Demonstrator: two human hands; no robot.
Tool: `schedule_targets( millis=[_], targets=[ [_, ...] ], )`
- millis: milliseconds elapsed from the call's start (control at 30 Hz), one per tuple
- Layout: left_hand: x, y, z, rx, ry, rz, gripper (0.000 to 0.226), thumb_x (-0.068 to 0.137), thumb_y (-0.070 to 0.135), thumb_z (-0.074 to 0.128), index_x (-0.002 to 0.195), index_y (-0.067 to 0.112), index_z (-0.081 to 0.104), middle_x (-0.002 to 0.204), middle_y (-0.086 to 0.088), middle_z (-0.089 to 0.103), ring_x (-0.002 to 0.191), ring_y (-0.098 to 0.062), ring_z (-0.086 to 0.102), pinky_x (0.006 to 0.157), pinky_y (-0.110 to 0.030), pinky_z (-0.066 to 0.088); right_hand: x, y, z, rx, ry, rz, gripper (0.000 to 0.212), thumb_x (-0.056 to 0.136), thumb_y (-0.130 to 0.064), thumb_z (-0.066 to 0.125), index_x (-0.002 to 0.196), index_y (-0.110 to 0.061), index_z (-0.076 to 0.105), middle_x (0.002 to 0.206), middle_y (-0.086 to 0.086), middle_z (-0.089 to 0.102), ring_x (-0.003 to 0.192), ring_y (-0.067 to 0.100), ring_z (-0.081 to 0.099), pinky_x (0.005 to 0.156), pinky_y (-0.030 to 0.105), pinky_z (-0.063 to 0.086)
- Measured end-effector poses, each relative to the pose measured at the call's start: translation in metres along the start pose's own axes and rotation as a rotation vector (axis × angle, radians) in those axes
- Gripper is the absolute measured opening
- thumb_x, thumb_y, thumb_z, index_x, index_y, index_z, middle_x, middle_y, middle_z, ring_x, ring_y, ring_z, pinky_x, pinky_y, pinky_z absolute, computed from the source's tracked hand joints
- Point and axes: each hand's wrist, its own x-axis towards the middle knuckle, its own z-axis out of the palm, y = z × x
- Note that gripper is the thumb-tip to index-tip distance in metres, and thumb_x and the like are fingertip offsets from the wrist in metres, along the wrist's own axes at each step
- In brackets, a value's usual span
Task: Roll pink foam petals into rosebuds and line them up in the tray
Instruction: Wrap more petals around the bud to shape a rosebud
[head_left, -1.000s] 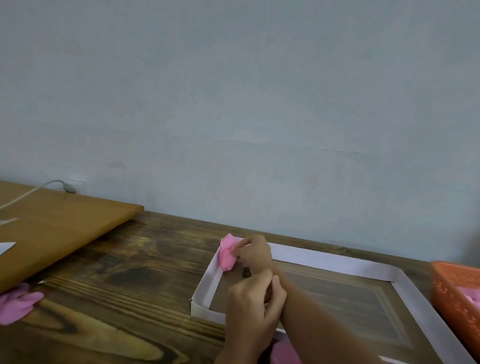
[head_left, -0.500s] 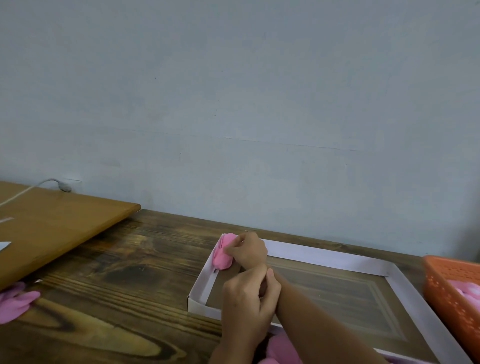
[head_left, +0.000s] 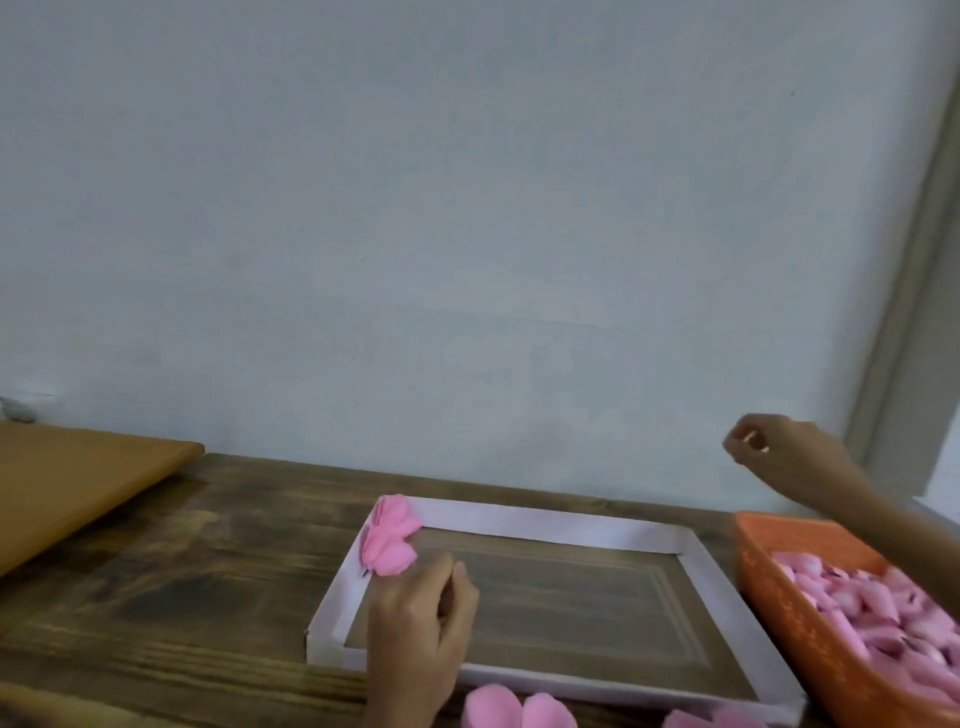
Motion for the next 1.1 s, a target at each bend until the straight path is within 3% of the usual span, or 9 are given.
schedule_targets(
  millis=[133, 267, 400, 500, 633, 733, 867, 967, 1100],
  targets=[
    [-0.001, -0.001, 0.004, 0.006, -0.003, -0.001, 0.038, 0.094, 0.026, 0.05, 0.057, 0.019, 0.048, 0.051, 0.014, 0.04, 0.046, 0.002, 0.036, 0.048, -0.011, 0.033, 0.0, 0.141, 0.0, -0.262, -0.371, 0.061, 0.045, 0.09, -0.021, 0.072, 0.057, -0.048, 0.059, 0.065, -0.017, 0.064, 0.075, 0.006, 0.062, 0.081, 0.022, 0.049],
    [-0.004, -0.002, 0.007, 0.022, -0.011, -0.004, 0.04, 0.095, 0.027, 0.049, 0.057, 0.015, 0.05, 0.052, 0.006, 0.056, 0.046, 0.002, 0.037, 0.046, -0.016, 0.037, -0.027, 0.188, 0.026, -0.338, -0.541, 0.02, 0.016, 0.086, -0.037, 0.075, 0.089, -0.051, 0.068, 0.089, -0.024, 0.068, 0.088, -0.006, 0.062, 0.085, 0.013, 0.047],
    [-0.002, 0.001, 0.004, 0.048, 0.005, 0.017, 0.041, 0.095, 0.026, 0.048, 0.056, 0.013, 0.049, 0.051, 0.012, 0.034, 0.047, 0.001, 0.027, 0.048, -0.016, 0.027, -0.038, 0.18, 0.027, -0.286, -0.416, 0.071, 0.023, 0.071, -0.054, 0.074, 0.091, -0.05, 0.065, 0.098, -0.018, 0.065, 0.095, -0.001, 0.061, 0.086, 0.02, 0.051],
    [-0.002, 0.0, 0.002, 0.039, 0.011, -0.022, 0.041, 0.095, 0.027, 0.048, 0.057, 0.01, 0.054, 0.051, 0.01, 0.038, 0.045, -0.003, 0.035, 0.044, -0.022, 0.032, -0.036, 0.17, 0.023, -0.227, -0.369, 0.062, 0.029, 0.067, -0.056, 0.084, 0.084, -0.04, 0.068, 0.091, -0.013, 0.068, 0.088, 0.003, 0.061, 0.083, 0.025, 0.052],
    [-0.003, -0.002, 0.005, 0.031, 0.016, -0.041, 0.042, 0.095, 0.029, 0.048, 0.058, 0.011, 0.055, 0.051, 0.011, 0.038, 0.045, -0.003, 0.037, 0.043, -0.023, 0.034, -0.029, 0.175, 0.026, -0.11, -0.297, 0.102, 0.027, 0.074, -0.029, 0.091, 0.063, -0.022, 0.067, 0.059, -0.006, 0.068, 0.062, 0.011, 0.061, 0.067, 0.031, 0.051],
    [-0.002, -0.001, 0.006, 0.021, 0.022, -0.032, 0.041, 0.095, 0.027, 0.048, 0.057, 0.01, 0.053, 0.053, 0.014, 0.033, 0.047, 0.002, 0.031, 0.044, -0.02, 0.031, -0.033, 0.178, 0.025, -0.113, -0.261, 0.14, 0.024, 0.061, -0.011, 0.09, 0.067, -0.022, 0.069, 0.06, 0.001, 0.069, 0.062, 0.016, 0.064, 0.065, 0.036, 0.054],
    [0.005, 0.007, -0.002, -0.055, -0.011, -0.063, 0.036, 0.093, 0.029, 0.05, 0.059, 0.017, 0.049, 0.052, 0.02, 0.022, 0.047, 0.0, 0.032, 0.049, -0.01, 0.024, -0.035, 0.171, 0.018, 0.0, -0.118, 0.154, 0.031, 0.066, 0.002, 0.087, 0.082, -0.02, 0.072, 0.072, 0.0, 0.07, 0.066, 0.024, 0.066, 0.064, 0.037, 0.055],
    [0.017, 0.015, -0.015, -0.18, -0.205, -0.188, 0.033, 0.089, 0.048, 0.055, 0.062, 0.03, 0.049, 0.055, 0.012, 0.045, 0.054, -0.008, 0.045, 0.051, -0.017, 0.035, -0.043, 0.152, 0.007, 0.067, -0.001, 0.143, 0.037, 0.07, 0.002, 0.086, 0.095, -0.022, 0.072, 0.083, -0.003, 0.072, 0.07, 0.013, 0.065, 0.056, 0.028, 0.045],
    [0.03, 0.026, -0.035, 0.075, -0.859, -0.325, 0.049, 0.064, 0.085, 0.06, 0.088, 0.043, 0.069, 0.077, 0.018, 0.065, 0.078, 0.0, 0.059, 0.078, -0.03, 0.052, -0.063, 0.11, -0.017, 0.201, 0.021, 0.043, 0.046, 0.074, -0.003, 0.089, 0.108, -0.026, 0.069, 0.092, -0.003, 0.072, 0.076, 0.018, 0.07, 0.058, 0.022, 0.054]
  ],
)
